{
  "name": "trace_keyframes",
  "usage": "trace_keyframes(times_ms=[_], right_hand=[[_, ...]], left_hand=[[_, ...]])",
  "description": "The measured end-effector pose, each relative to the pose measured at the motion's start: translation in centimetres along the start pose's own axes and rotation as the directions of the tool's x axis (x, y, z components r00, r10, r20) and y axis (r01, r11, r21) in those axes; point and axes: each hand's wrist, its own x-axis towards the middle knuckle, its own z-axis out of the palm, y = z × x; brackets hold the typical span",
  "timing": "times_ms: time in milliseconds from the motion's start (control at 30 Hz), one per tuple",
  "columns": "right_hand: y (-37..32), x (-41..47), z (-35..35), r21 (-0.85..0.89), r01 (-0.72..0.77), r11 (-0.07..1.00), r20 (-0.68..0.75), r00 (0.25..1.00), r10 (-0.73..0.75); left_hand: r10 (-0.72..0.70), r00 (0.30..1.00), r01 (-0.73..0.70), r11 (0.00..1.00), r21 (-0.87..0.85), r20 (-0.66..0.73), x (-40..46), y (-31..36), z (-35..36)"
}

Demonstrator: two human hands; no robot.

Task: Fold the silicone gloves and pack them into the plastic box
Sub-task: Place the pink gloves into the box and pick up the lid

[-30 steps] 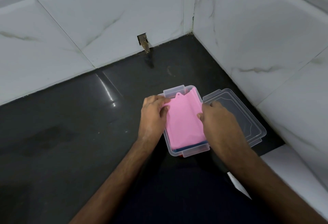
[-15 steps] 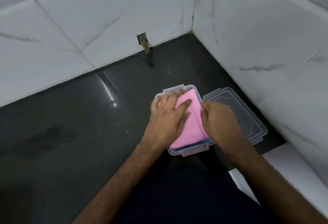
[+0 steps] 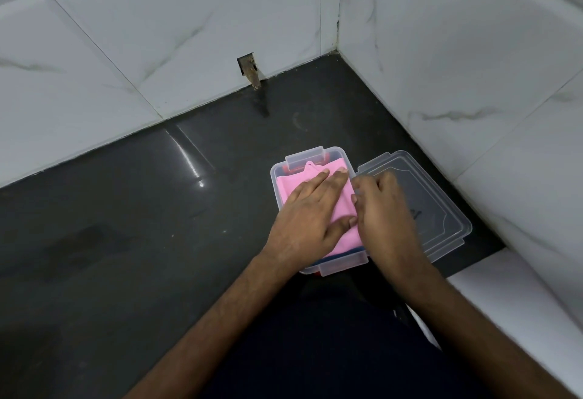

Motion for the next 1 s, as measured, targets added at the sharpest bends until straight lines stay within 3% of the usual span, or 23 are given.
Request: trace_keyframes(times_ms=[233,433,600,733,1000], right_hand=[[0.4,0.1,0.2,0.060,-0.013,0.998,0.008,1.000,0.012],[1.3,-0.5,-1.2,0.071,-0.076,0.995,0.234,0.971,0.058],[2.1,-0.9,-3.3,0.152,-0.126,0.980,0.414,0.909,0.053],[2.5,-0.6,-4.2,0.256,-0.247,0.935,0.517,0.852,0.084],[2.0,-1.1,-1.8,0.159,-0.183,0.970,0.374,0.920,0.112]], left_hand=[[0.005,0.996,-0.023,0.976,0.215,0.087,0.3,-0.6,0.8],[-0.034,0.989,-0.005,0.964,0.265,0.143,0.7,-0.5,0.9],[-0.044,0.983,-0.008,0.958,0.286,0.176,0.7,-0.4,1.0],[-0.038,0.982,-0.017,0.959,0.282,0.187,0.8,-0.4,1.1],[-0.034,0.981,-0.024,0.956,0.293,0.191,0.9,-0.5,1.3]])
